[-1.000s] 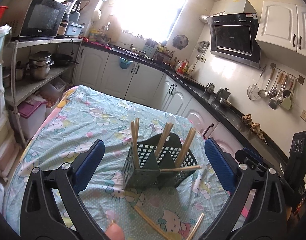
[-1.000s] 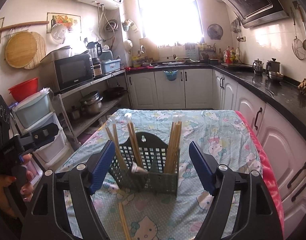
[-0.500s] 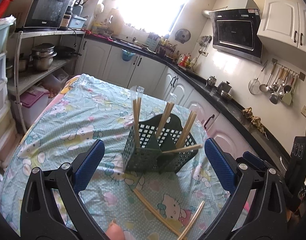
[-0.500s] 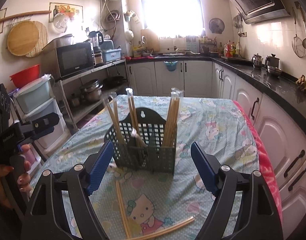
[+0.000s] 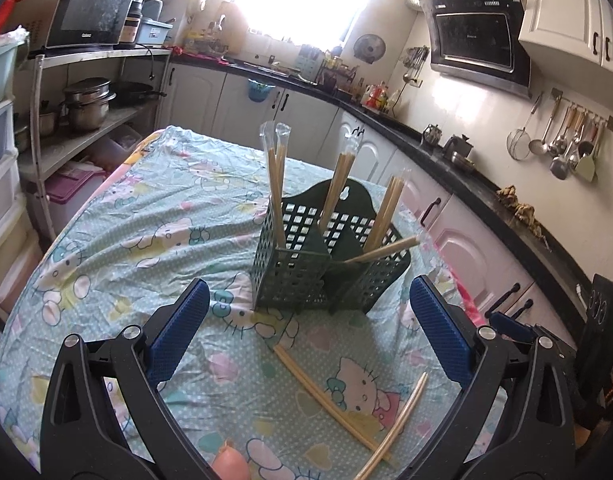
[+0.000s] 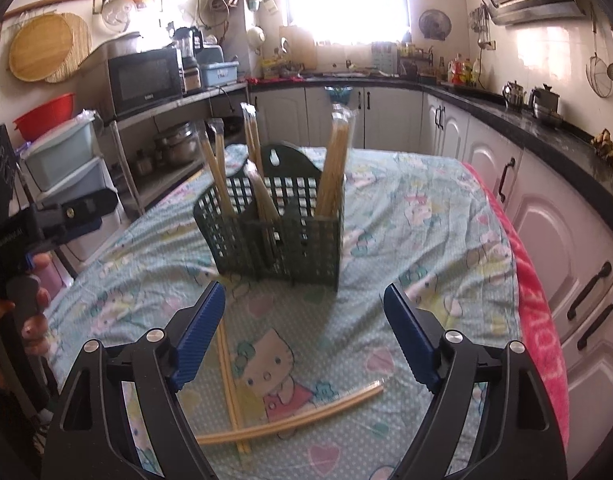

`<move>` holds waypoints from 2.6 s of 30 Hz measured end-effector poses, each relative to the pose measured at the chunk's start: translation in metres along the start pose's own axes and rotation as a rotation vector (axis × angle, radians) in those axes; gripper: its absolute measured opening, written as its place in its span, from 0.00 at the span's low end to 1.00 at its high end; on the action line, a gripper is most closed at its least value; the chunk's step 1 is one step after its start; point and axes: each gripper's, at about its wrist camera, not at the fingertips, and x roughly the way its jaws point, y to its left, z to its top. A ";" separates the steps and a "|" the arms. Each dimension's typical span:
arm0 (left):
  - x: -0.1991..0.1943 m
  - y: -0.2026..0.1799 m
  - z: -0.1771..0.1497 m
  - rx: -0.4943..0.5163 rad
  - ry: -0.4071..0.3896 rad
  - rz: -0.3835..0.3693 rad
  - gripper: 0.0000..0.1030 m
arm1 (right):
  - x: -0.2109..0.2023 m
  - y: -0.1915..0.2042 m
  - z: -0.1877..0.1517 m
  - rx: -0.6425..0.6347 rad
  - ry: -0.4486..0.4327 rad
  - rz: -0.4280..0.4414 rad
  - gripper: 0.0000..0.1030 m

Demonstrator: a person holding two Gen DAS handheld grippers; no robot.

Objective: Organize utensils
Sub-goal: 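Move the right tool down toward the loose chopsticks on the cloth, then close the right tool on the wrapped end of a chopstick pair, then lift the chopstick pair with the right tool over the green caddy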

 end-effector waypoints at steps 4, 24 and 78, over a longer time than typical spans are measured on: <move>0.008 0.000 -0.006 0.004 0.026 0.008 0.90 | 0.007 -0.007 -0.013 0.017 0.040 -0.013 0.77; 0.080 0.006 -0.064 -0.025 0.304 -0.011 0.90 | 0.045 -0.034 -0.061 0.125 0.249 -0.007 0.77; 0.126 0.030 -0.026 -0.112 0.410 -0.018 0.05 | 0.086 -0.035 -0.018 0.177 0.238 0.070 0.07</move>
